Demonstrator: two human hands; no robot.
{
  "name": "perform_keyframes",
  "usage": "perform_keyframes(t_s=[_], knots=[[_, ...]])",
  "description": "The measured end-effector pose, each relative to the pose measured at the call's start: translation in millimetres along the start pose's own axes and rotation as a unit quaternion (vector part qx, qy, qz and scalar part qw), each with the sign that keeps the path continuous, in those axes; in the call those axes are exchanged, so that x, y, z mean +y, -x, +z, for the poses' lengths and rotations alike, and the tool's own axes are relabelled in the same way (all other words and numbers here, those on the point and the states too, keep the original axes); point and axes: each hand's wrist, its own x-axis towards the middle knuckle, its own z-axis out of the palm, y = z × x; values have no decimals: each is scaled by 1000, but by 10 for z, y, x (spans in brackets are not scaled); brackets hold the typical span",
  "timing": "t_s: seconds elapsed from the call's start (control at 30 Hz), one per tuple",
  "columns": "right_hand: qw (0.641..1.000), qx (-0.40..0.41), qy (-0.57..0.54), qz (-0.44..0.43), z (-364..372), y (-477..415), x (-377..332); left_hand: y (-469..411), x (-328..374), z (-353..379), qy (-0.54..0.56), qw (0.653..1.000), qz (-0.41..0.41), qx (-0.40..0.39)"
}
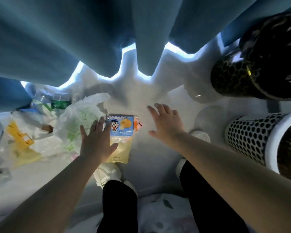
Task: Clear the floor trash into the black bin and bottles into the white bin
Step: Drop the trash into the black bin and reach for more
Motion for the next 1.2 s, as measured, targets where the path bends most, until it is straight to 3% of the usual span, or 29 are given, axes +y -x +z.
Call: perform_keyframes(t_s=[0.3,0.57,0.9,1.07,1.2], knots=[[998,-55,20,-23,942,-532,-612,-181,-340,961,25,998,-46,-26],[999,-16,-30,-11,1299,-1165,-902,-407,-372,1398,82,995,-48,5],[997,1,67,24,1623,-1340,-978,-384,-565,1622,94,994,-9,57],[999,2,-23,29,1425,-1243,-832,-360,-540,1537,92,994,-7,54],[988,-33,-125,81,1192,-1091,-609,-344,-425,1368,103,993,-6,58]])
